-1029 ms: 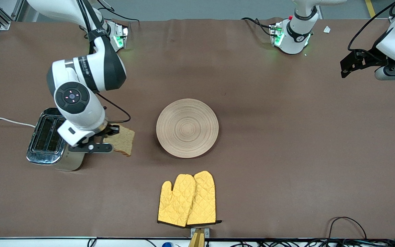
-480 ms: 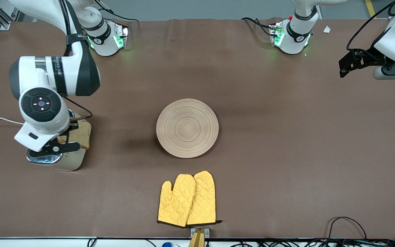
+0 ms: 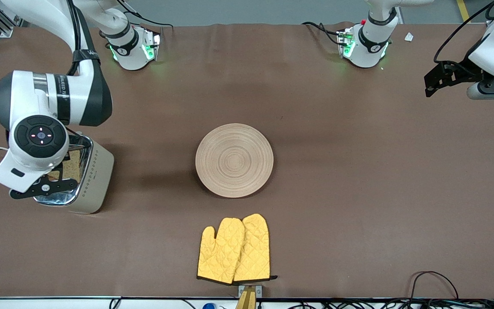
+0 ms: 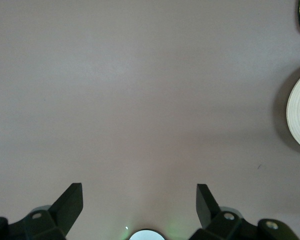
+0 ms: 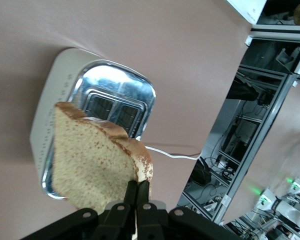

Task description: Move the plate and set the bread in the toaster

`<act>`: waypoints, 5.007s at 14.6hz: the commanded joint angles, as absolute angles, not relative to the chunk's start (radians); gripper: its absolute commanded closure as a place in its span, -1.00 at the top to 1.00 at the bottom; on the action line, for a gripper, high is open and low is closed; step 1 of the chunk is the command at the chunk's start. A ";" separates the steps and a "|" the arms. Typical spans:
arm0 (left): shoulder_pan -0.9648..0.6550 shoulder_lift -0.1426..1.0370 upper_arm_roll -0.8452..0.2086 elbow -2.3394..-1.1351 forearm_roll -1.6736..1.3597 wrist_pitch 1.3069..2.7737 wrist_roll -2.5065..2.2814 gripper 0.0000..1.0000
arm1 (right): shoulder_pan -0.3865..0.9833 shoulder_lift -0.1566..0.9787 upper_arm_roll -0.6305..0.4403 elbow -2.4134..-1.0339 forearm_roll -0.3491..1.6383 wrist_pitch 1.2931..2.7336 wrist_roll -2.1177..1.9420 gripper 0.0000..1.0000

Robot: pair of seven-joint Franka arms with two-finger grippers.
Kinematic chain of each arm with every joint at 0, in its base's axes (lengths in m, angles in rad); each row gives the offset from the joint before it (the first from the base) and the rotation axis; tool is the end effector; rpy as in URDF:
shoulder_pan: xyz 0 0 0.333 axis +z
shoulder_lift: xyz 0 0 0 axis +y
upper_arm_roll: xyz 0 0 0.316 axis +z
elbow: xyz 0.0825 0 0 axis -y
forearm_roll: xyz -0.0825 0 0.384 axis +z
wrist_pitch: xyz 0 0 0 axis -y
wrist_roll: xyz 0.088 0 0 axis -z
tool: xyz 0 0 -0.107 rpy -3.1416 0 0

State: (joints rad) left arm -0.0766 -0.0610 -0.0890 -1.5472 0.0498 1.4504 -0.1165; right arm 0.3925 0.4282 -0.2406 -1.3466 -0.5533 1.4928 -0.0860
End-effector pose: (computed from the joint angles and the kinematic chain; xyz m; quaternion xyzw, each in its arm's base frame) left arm 0.5164 -0.0821 0.6581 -0.9992 0.0219 0.0140 0.0297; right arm 0.6534 0.0692 0.4909 0.9294 0.1303 -0.1166 0.3249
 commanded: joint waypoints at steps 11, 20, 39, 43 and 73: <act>-0.071 -0.084 -0.087 -1.554 0.051 1.443 -0.100 1.00 | 0.347 0.497 -0.239 -1.365 -0.600 1.477 0.144 -0.99; -0.071 -0.086 -0.086 -1.554 0.051 1.443 -0.100 1.00 | 0.350 0.499 -0.238 -1.408 -0.569 1.439 0.184 -0.99; -0.071 -0.084 -0.086 -1.554 0.049 1.443 -0.101 1.00 | 0.344 0.482 -0.236 -1.442 -0.534 1.391 0.249 0.45; -0.069 -0.084 -0.087 -1.554 0.049 1.443 -0.101 1.00 | 0.344 0.477 -0.235 -1.437 -0.528 1.391 0.245 0.67; -0.069 -0.077 -0.080 -1.526 0.049 1.443 -0.098 1.00 | 0.112 -0.052 -0.230 -1.551 0.063 1.545 0.040 1.00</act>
